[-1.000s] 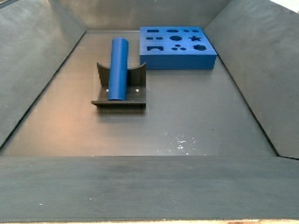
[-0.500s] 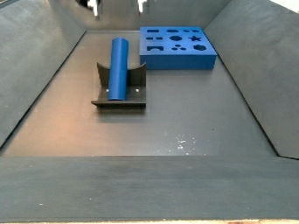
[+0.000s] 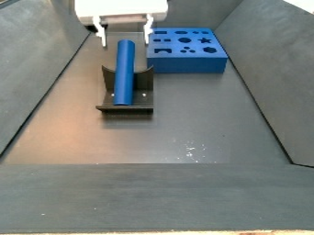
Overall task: Pick up the round object. Move up. Place the round object on the fixture. Regrasp the round object. Move to above the board. Insert the round object.
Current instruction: Regrasp the round object, then move to above the board.
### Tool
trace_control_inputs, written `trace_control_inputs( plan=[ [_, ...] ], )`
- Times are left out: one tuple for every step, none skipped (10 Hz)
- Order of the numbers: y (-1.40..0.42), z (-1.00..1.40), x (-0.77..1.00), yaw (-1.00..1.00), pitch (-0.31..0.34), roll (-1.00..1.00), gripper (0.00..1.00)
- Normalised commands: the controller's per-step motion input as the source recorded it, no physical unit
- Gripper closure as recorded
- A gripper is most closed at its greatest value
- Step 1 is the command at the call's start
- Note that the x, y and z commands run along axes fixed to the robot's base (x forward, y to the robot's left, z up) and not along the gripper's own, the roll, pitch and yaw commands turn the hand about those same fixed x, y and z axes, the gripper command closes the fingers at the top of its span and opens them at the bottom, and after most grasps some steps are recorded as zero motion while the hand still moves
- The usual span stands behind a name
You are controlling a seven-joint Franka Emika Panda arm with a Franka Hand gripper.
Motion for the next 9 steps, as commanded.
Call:
trace_control_inputs(
  plan=[
    [0.00, -0.50, 0.09, -0.02, -0.009, 0.06, 0.00],
    [0.00, -0.40, 0.08, -0.02, 0.004, 0.06, 0.00],
    [-0.01, -0.20, 0.08, 0.00, 0.020, 0.06, 0.00],
    [0.00, 0.00, 0.00, 0.00, 0.000, 0.00, 1.00],
    [-0.26, 1.00, 0.11, -0.01, 0.250, -0.52, 1.00],
    [-0.26, 1.00, 0.11, 0.00, 0.253, -0.50, 1.00],
    [-0.23, 1.00, 0.11, 0.04, 0.244, -0.42, 1.00],
    [-0.22, 1.00, 0.10, 0.10, 0.196, -0.27, 1.00],
    [-0.21, 1.00, 0.09, 0.13, 0.164, -0.16, 1.00]
  ],
)
